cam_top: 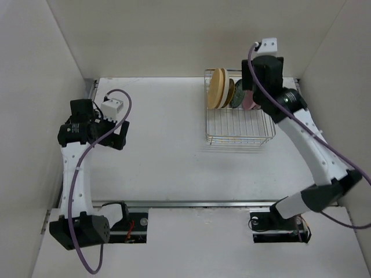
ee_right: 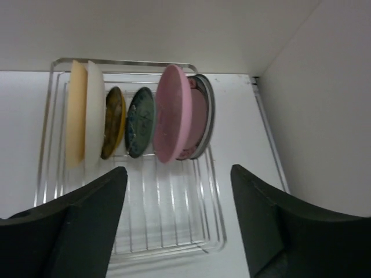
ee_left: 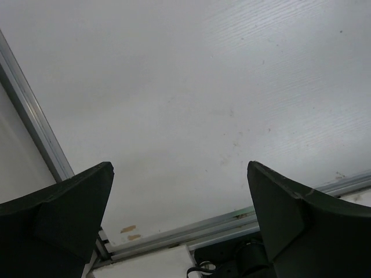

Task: Unload the plates from the dish rack

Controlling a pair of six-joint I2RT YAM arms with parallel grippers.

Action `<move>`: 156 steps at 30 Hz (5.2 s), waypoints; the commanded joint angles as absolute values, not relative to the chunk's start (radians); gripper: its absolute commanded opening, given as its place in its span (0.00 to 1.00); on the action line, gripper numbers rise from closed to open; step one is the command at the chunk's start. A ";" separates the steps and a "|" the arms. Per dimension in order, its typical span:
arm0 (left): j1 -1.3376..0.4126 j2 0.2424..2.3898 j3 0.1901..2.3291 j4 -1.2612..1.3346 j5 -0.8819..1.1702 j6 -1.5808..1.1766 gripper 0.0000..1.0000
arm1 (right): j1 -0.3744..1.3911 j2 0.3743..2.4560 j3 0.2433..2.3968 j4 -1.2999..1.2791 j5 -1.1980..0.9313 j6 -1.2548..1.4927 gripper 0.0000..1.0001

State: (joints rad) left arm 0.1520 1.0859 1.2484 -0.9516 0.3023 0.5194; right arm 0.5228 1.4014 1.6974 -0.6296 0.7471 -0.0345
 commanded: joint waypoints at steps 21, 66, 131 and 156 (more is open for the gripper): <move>0.103 1.233 1.374 -0.953 0.233 0.545 1.00 | 0.224 2.045 2.178 -0.541 0.656 0.187 0.59; 0.003 1.317 1.627 -1.183 0.616 0.445 1.00 | 0.451 1.514 1.770 -0.517 0.323 0.073 0.00; 0.169 2.221 1.959 -0.896 0.514 0.138 0.00 | 0.160 1.810 1.910 -0.526 0.566 0.330 0.52; 0.160 2.281 2.160 -0.982 0.454 0.086 0.80 | 0.023 2.065 2.042 -0.509 0.482 0.233 0.27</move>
